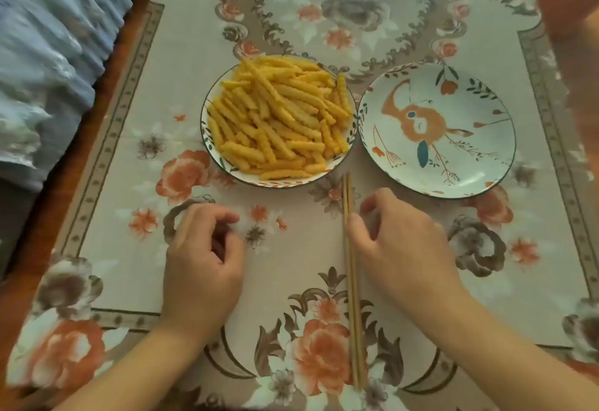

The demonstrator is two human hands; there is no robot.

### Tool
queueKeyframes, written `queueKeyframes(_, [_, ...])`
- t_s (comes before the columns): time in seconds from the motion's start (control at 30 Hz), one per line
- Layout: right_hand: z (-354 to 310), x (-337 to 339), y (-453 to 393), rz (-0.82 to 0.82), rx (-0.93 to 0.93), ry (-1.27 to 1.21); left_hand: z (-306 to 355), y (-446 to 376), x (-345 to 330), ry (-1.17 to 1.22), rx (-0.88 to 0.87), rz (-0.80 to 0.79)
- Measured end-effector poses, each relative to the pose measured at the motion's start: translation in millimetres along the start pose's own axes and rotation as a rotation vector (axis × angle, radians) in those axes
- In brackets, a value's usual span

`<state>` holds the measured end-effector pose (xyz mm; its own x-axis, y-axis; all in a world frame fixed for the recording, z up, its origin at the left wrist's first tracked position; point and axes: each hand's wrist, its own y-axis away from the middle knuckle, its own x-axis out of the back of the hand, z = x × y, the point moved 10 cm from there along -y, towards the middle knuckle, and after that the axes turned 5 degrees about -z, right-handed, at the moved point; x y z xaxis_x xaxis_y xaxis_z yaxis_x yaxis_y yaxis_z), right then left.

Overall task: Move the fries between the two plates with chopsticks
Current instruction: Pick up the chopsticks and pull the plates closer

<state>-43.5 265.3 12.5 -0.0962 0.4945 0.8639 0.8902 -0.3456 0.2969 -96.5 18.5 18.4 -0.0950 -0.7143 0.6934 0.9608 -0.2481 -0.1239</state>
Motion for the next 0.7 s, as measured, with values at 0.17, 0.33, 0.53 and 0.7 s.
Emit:
queueKeyframes(0.17, [-9.2,-6.2,24.9,-0.021,0.103,-0.012,-5.4,3.1,1.6,0.049,0.029,0.031])
queueKeyframes(0.33, [-27.8,-21.7,72.6,0.008,0.199,0.176,-4.4,9.2,7.8,0.076,0.041,0.058])
queueKeyframes(0.53, [-3.8,-26.9,89.1,-0.086,0.066,0.339,4.0,23.3,14.6,0.093,0.149,-0.011])
queueKeyframes(0.7, [16.8,-16.8,106.7,-0.075,0.091,0.367,-16.5,38.2,6.8,0.509,0.504,-0.119])
